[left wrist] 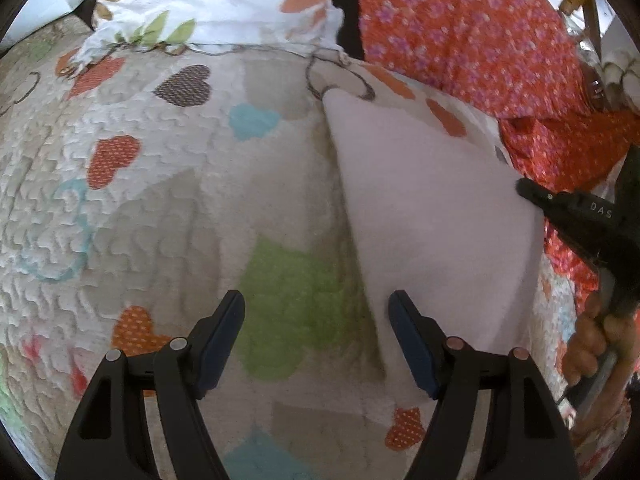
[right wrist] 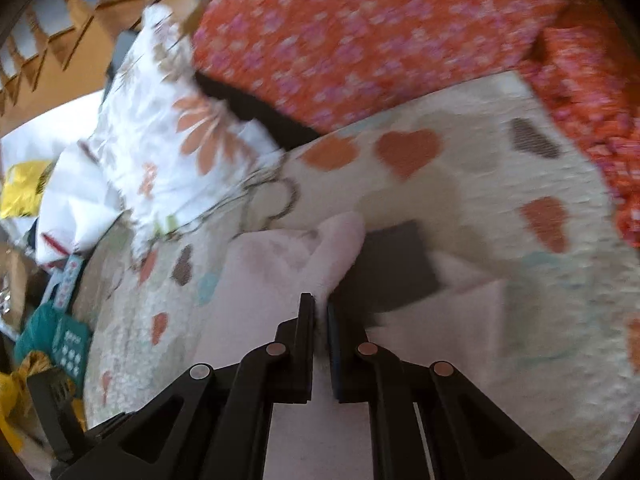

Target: Fold small clothes

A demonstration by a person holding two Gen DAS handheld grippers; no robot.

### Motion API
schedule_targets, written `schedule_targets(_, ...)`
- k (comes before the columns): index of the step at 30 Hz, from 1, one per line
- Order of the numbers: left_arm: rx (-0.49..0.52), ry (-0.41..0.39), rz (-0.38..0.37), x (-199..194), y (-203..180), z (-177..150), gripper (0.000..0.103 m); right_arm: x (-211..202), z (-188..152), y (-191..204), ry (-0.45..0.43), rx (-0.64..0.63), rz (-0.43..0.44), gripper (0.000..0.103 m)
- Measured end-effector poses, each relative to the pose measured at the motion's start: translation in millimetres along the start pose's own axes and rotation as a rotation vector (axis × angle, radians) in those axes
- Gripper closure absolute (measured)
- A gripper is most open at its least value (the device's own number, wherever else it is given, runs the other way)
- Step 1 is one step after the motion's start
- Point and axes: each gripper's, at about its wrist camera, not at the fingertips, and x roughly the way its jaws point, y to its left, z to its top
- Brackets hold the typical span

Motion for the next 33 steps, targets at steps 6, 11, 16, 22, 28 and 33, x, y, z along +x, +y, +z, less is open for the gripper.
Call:
schedule_targets(6, 0.034, 0.050, 0.013, 19, -12, -7, 0.028, 4, -4, -50, 0.094, 0.111, -0.081, 0.092)
schedule_targets(11, 0.000, 0.063, 0.001, 21, -4, -4, 0.028, -9, -3, -59, 0.080, 0.157, 0.030, 0.065)
schedule_targets(16, -0.032, 0.065, -0.036, 15, 6, -3, 0.028, -6, -11, -58, 0.125, 0.130, 0.044, 0.061)
schedule_targets(22, -0.020, 0.042, -0.059, 8, -1, -4, 0.028, 6, -32, -70, 0.204, 0.157, 0.089, 0.061)
schedule_targets(28, -0.021, 0.042, -0.052, 10, -4, -5, 0.028, 28, -50, -72, 0.248, 0.186, 0.156, 0.057)
schedule_targets(33, -0.027, 0.029, -0.044, 6, -2, -3, 0.028, 23, -52, -41, 0.232, 0.134, 0.256, 0.088)
